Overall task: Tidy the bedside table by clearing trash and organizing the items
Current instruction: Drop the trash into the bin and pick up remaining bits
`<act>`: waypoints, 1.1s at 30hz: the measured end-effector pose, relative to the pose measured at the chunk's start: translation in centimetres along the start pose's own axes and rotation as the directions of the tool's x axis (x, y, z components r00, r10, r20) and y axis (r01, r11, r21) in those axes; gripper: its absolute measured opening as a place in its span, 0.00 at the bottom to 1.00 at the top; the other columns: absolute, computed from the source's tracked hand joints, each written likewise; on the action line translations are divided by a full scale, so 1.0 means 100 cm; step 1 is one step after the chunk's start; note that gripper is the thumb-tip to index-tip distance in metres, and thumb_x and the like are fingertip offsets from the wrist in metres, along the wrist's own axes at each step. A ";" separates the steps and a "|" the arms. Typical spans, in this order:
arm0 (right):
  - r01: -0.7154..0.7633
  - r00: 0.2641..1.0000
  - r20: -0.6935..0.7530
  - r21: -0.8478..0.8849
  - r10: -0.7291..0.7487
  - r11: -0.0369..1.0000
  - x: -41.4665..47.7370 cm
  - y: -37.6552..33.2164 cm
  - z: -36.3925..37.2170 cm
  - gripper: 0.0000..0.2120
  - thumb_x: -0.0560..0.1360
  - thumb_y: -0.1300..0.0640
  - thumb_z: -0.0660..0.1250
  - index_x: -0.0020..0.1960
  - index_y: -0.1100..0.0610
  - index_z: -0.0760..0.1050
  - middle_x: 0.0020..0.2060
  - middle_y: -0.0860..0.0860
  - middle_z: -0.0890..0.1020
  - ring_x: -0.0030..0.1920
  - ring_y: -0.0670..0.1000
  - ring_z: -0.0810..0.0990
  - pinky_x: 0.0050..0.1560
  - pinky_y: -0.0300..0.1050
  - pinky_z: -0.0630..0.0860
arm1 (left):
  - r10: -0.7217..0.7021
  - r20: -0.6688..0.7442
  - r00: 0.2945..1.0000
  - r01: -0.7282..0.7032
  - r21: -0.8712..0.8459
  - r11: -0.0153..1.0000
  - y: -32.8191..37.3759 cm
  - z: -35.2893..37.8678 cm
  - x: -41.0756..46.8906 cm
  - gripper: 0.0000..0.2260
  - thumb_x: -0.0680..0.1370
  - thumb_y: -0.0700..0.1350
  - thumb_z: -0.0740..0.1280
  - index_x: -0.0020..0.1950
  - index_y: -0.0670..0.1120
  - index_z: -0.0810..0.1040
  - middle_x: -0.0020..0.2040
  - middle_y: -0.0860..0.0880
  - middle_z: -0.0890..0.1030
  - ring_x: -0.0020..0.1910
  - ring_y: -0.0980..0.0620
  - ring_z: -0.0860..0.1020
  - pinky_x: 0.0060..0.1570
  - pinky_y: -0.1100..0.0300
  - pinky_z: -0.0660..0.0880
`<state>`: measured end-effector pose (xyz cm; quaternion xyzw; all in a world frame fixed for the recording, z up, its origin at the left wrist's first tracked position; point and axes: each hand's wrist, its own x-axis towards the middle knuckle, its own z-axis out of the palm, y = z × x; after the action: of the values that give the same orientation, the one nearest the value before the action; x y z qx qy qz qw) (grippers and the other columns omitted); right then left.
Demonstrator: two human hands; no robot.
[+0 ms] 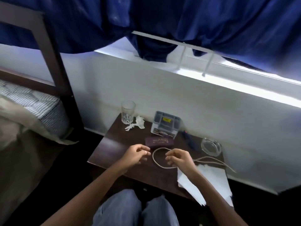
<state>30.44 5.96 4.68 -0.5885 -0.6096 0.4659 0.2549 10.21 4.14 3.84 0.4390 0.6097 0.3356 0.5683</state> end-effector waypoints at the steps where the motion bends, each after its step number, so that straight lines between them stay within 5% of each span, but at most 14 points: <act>1: 0.025 0.999 0.026 -0.029 -0.024 0.999 0.013 -0.007 0.011 0.13 0.72 0.71 0.64 0.38 0.54 0.77 0.33 0.53 0.81 0.27 0.42 0.77 0.31 0.35 0.72 | -0.010 -0.042 0.999 0.009 -0.016 1.000 -0.004 -0.010 0.006 0.08 0.78 0.37 0.59 0.49 0.48 0.75 0.42 0.54 0.81 0.35 0.58 0.77 0.31 0.67 0.68; 6: 0.122 0.986 0.127 -0.134 -0.105 0.984 0.069 -0.031 0.057 0.16 0.72 0.69 0.64 0.38 0.48 0.76 0.35 0.54 0.81 0.31 0.45 0.77 0.34 0.36 0.72 | -0.004 -0.243 0.970 0.009 0.019 1.000 -0.020 -0.047 0.046 0.10 0.78 0.34 0.60 0.45 0.48 0.76 0.42 0.52 0.78 0.40 0.54 0.76 0.31 0.71 0.69; 11: 0.098 0.987 0.139 -0.112 -0.082 0.989 0.101 -0.031 0.081 0.14 0.73 0.67 0.64 0.38 0.48 0.76 0.35 0.50 0.82 0.32 0.46 0.78 0.35 0.38 0.72 | 0.138 -0.316 0.939 0.040 0.497 0.867 -0.031 -0.058 0.104 0.17 0.76 0.41 0.62 0.65 0.48 0.75 0.67 0.47 0.71 0.66 0.47 0.70 0.65 0.57 0.65; 16: 0.077 0.981 0.187 -0.145 -0.049 0.986 0.120 -0.028 0.084 0.14 0.74 0.67 0.63 0.39 0.49 0.76 0.37 0.50 0.81 0.34 0.47 0.78 0.38 0.41 0.73 | 0.245 -0.184 0.952 -0.007 0.787 0.617 -0.032 -0.058 0.146 0.24 0.75 0.38 0.58 0.71 0.52 0.66 0.73 0.48 0.61 0.67 0.42 0.65 0.63 0.49 0.68; 20: 0.159 0.985 0.109 -0.255 -0.134 0.954 0.149 -0.043 0.085 0.09 0.75 0.66 0.63 0.45 0.55 0.79 0.43 0.54 0.81 0.43 0.52 0.79 0.45 0.41 0.72 | 0.302 -0.166 0.939 0.003 0.881 0.473 -0.047 -0.063 0.153 0.20 0.76 0.37 0.57 0.66 0.48 0.71 0.69 0.49 0.68 0.64 0.44 0.67 0.59 0.52 0.69; 23: 0.208 0.977 0.049 -0.432 -0.208 0.877 0.176 -0.054 0.094 0.13 0.73 0.67 0.61 0.55 0.61 0.78 0.55 0.55 0.79 0.56 0.54 0.77 0.53 0.41 0.69 | 0.332 -0.192 0.924 -0.022 0.838 0.546 -0.055 -0.072 0.144 0.14 0.76 0.38 0.58 0.58 0.47 0.77 0.60 0.49 0.74 0.59 0.46 0.71 0.52 0.51 0.74; 28: 0.297 0.955 0.194 -0.653 -0.225 0.697 0.211 -0.043 0.121 0.21 0.70 0.70 0.57 0.62 0.64 0.71 0.69 0.60 0.66 0.70 0.61 0.64 0.66 0.52 0.67 | 0.376 -0.332 0.865 -0.061 0.676 0.735 -0.069 -0.091 0.115 0.06 0.74 0.41 0.65 0.46 0.49 0.80 0.46 0.51 0.79 0.49 0.49 0.79 0.44 0.53 0.76; 31: 0.245 0.969 0.213 -0.754 -0.127 0.609 0.226 -0.033 0.131 0.28 0.73 0.69 0.57 0.72 0.60 0.60 0.76 0.56 0.51 0.76 0.61 0.50 0.70 0.56 0.63 | 0.353 -0.420 0.836 -0.098 0.519 0.849 -0.068 -0.100 0.098 0.04 0.74 0.42 0.69 0.46 0.51 0.79 0.39 0.57 0.79 0.39 0.61 0.77 0.40 0.72 0.71; 33: 0.203 0.977 0.199 -0.775 -0.074 0.598 0.232 -0.031 0.132 0.29 0.74 0.68 0.57 0.73 0.59 0.57 0.76 0.55 0.51 0.75 0.61 0.50 0.70 0.55 0.62 | 0.326 -0.452 0.830 -0.118 0.429 0.895 -0.068 -0.104 0.091 0.10 0.73 0.42 0.71 0.49 0.56 0.76 0.37 0.58 0.78 0.35 0.63 0.76 0.39 0.74 0.68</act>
<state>13.50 25.01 -3.90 -0.5554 -0.8131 0.1692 -0.0412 -0.83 10.74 -4.62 0.5051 0.7358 0.3792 0.2444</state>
